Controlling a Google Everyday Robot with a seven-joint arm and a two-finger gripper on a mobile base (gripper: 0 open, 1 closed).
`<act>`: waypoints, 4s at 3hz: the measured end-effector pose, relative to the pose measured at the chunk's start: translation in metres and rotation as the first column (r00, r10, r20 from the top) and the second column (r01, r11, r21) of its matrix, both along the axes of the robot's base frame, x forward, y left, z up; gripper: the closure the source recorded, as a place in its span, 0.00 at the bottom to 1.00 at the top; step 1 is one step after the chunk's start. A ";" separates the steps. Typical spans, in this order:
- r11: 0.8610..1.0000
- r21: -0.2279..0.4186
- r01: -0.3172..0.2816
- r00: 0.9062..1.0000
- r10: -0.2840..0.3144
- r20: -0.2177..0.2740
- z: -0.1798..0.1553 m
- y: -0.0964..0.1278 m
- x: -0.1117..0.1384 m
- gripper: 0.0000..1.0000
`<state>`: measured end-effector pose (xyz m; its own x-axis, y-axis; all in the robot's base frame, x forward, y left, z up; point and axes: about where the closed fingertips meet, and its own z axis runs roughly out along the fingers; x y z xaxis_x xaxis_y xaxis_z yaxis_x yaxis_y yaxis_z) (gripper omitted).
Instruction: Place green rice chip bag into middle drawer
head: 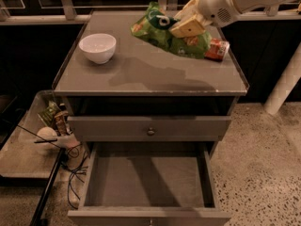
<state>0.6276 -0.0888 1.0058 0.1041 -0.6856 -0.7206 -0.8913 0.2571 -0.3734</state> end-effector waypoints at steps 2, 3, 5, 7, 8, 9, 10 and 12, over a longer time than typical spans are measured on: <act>0.986 -0.021 0.167 0.986 -0.166 0.030 0.015 -0.022 -0.092 1.00; 0.949 -0.007 0.314 0.949 -0.314 0.030 0.010 -0.027 -0.134 1.00; 0.926 0.059 0.372 0.927 -0.367 -0.079 -0.095 -0.022 -0.177 1.00; 0.977 0.106 0.186 0.966 -0.162 -0.201 -0.210 -0.015 -0.163 1.00; 0.987 0.120 0.111 0.968 -0.080 -0.236 -0.243 -0.012 -0.146 1.00; 0.987 0.120 0.111 0.968 -0.080 -0.236 -0.243 -0.012 -0.146 1.00; 0.988 0.103 0.115 0.964 -0.086 -0.251 -0.256 -0.008 -0.150 1.00; 0.976 0.025 0.218 0.926 -0.198 -0.320 -0.345 -0.023 -0.161 1.00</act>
Offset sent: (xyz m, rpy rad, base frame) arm -0.1611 -0.0411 -0.0297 -0.0543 0.0470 -0.3530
